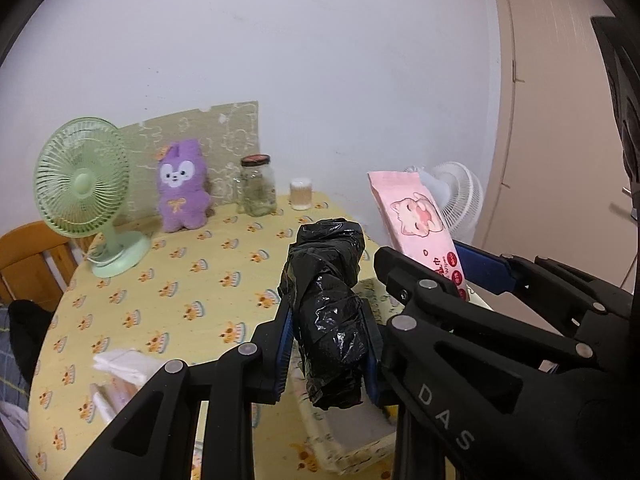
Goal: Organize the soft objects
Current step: 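Carry the umbrella with the left tool while the right tool carries the wipes toward the gift box, then lower the umbrella and wipes into the gift box and open both tools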
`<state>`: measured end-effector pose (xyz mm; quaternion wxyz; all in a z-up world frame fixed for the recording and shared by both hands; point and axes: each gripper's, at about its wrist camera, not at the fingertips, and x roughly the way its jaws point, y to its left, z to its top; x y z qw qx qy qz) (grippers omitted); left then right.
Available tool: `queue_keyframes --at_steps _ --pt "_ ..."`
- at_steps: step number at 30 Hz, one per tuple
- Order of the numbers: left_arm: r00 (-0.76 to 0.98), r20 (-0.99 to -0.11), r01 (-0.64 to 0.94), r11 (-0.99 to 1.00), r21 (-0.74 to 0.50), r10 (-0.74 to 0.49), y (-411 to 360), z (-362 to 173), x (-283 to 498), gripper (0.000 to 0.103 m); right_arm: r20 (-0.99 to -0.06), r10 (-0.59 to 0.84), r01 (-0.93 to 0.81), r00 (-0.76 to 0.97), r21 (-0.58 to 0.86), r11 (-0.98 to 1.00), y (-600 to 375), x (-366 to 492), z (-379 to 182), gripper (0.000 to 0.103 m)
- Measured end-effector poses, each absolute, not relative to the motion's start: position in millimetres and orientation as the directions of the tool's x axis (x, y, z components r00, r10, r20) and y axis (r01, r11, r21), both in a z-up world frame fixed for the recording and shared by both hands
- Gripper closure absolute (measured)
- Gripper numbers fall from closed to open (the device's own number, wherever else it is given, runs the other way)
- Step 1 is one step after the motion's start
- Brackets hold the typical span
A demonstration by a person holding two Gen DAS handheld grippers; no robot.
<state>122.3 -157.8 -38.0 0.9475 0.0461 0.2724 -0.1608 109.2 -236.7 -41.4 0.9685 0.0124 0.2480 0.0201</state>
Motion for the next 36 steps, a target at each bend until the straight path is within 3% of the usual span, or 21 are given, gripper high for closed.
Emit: queue_keyframes --at_steps 8,13,16,27,29,31,33,36 --pt "0.775 -0.559 0.356 0.934 0.003 -0.294 -180 -57 135 0.069 -0.512 0.011 0.019 0.859 0.054 0.998 -264 122 -64 0.06" --pt "0.757 -0.597 0.35 0.936 0.025 -0.267 -190 -70 144 0.044 -0.541 -0.014 0.05 0.841 0.052 0.997 -275 132 -80 0.06" --pt "0.748 -0.611 0.356 0.934 0.037 -0.261 -192 -74 145 0.034 -0.548 -0.013 0.052 0.837 0.056 0.997 -278 135 -87 0.06" --pt "0.724 -0.641 0.361 0.932 0.039 -0.254 -192 -85 153 0.029 -0.577 0.025 0.034 0.816 0.09 0.995 -276 147 -102 0.059" --pt "0.721 -0.644 0.362 0.931 0.035 -0.256 -192 -85 153 0.028 -0.576 0.018 0.04 0.817 0.088 0.995 -276 147 -102 0.056" --pt "0.721 -0.643 0.363 0.931 0.034 -0.258 -192 -84 153 0.028 -0.576 0.011 0.047 0.817 0.086 0.995 -277 146 -102 0.039" --pt "0.722 -0.64 0.365 0.93 0.031 -0.262 -191 -83 151 0.026 -0.574 0.018 0.044 0.819 0.095 0.994 -276 144 -101 0.033" --pt "0.726 -0.635 0.363 0.932 0.029 -0.263 -190 -81 149 0.025 -0.574 0.014 0.052 0.819 0.098 0.994 -277 142 -100 0.031"
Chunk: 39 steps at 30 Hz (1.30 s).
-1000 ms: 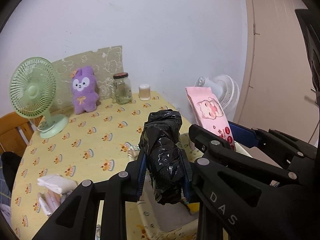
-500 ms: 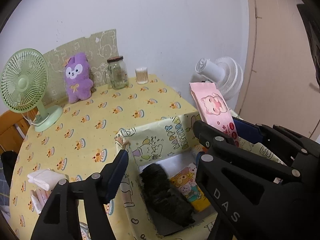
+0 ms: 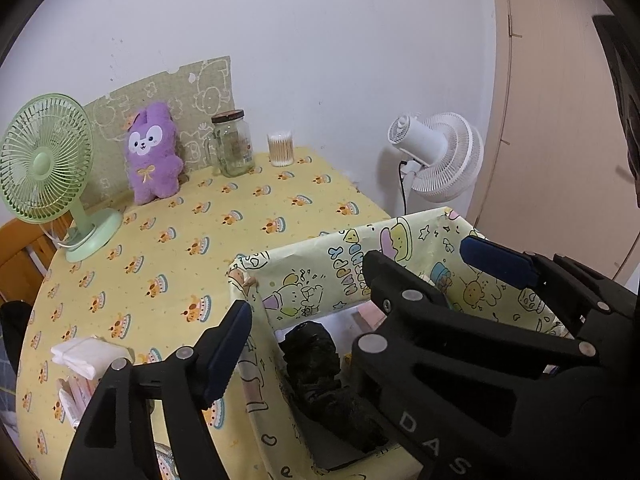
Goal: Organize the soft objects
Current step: 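Lower the umbrella and wipes into the gift box and open both tools, then withdraw both tools from the gift box back toward the remaining items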
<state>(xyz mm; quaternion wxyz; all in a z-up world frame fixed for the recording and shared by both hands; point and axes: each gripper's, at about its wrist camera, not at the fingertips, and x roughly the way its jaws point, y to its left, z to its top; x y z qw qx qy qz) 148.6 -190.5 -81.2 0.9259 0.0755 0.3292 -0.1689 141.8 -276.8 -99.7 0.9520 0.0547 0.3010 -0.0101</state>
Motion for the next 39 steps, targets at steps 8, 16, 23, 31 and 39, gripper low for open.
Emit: queue_keyframes --at_steps 8,16,23,31,39 --pt "0.747 -0.61 0.359 0.933 0.033 -0.266 -187 -71 137 0.021 -0.564 -0.015 0.074 0.826 0.082 0.994 -272 131 -90 0.025" --pt "0.77 -0.58 0.348 0.937 0.033 -0.266 -176 -59 122 0.02 -0.545 -0.019 0.073 0.838 0.077 0.994 -262 115 -78 0.018" --pt "0.788 -0.557 0.336 0.941 0.029 -0.264 -161 -49 111 0.02 -0.525 -0.019 0.064 0.851 0.067 0.996 -249 104 -66 0.018" --pt "0.799 -0.54 0.329 0.944 0.026 -0.264 -143 -38 97 0.02 -0.513 -0.014 0.058 0.858 0.07 0.996 -233 90 -54 0.018" --pt "0.815 -0.526 0.307 0.951 0.035 -0.243 -120 -29 85 0.02 -0.5 0.007 0.032 0.866 0.068 0.997 -210 81 -44 0.018"
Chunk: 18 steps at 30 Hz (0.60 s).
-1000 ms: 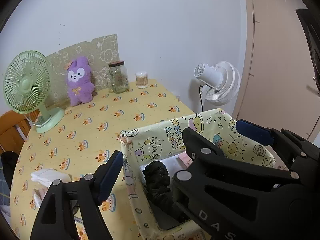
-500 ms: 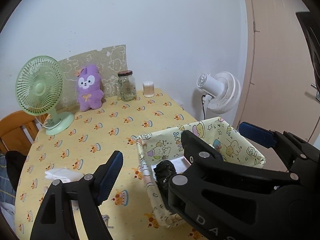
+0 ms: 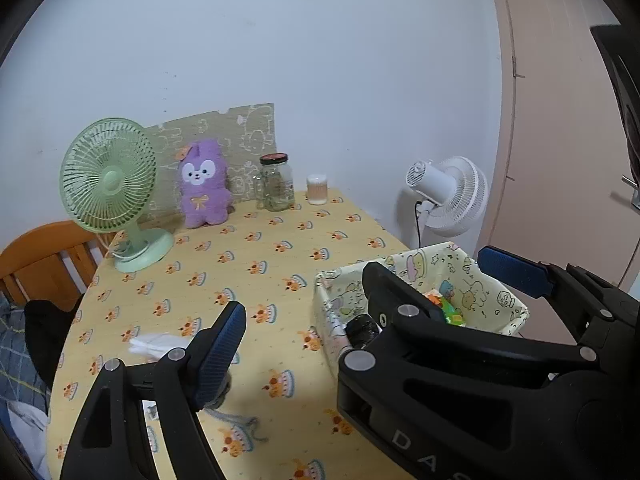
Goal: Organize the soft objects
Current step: 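Withdraw both tools from the gift box back toward the remaining items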
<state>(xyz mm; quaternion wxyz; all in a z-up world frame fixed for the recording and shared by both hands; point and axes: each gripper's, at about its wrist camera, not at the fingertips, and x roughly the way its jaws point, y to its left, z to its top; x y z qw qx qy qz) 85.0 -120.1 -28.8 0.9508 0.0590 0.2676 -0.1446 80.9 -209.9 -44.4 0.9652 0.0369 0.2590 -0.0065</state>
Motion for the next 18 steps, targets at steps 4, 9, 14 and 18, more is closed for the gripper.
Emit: queue_keyframes --at_steps 4,9,14,18 --pt "0.819 -0.526 0.298 0.954 0.045 -0.231 -110 -26 81 0.02 -0.498 0.019 0.017 0.867 0.067 0.998 -198 78 -42 0.018" --pt "0.824 -0.521 0.289 0.956 0.049 -0.222 -98 -24 77 0.02 -0.496 0.029 0.009 0.868 0.075 0.997 -186 74 -40 0.018" --pt "0.826 -0.522 0.276 0.96 0.043 -0.214 -85 -26 78 0.02 -0.496 0.035 0.0 0.868 0.07 0.998 -172 73 -40 0.018" --pt "0.828 -0.524 0.255 0.966 0.039 -0.198 -74 -30 80 0.02 -0.499 0.051 -0.026 0.865 0.058 0.998 -159 76 -43 0.018"
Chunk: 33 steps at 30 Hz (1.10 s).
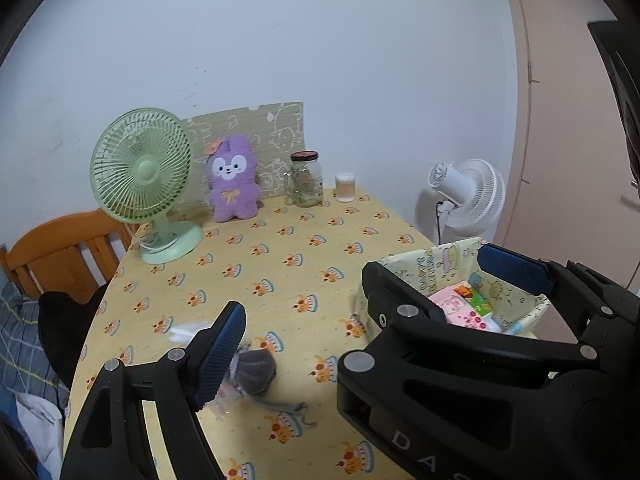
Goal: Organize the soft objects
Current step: 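Withdraw both tools from the gift box back toward the remaining items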
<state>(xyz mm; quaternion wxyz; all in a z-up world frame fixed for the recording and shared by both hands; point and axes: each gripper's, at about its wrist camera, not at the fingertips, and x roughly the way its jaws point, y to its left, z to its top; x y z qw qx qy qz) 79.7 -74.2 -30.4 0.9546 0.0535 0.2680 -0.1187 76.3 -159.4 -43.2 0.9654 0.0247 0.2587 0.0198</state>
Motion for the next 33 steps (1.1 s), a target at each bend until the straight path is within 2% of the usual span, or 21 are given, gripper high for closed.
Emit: queue_keyframes --at_steps 33 --pt "0.77 -0.637 0.097 0.994 0.053 -0.041 1 -105 126 0.02 -0.595 0.224 -0.206 0.772 0.1 0.973 -81 144 -122 0.018"
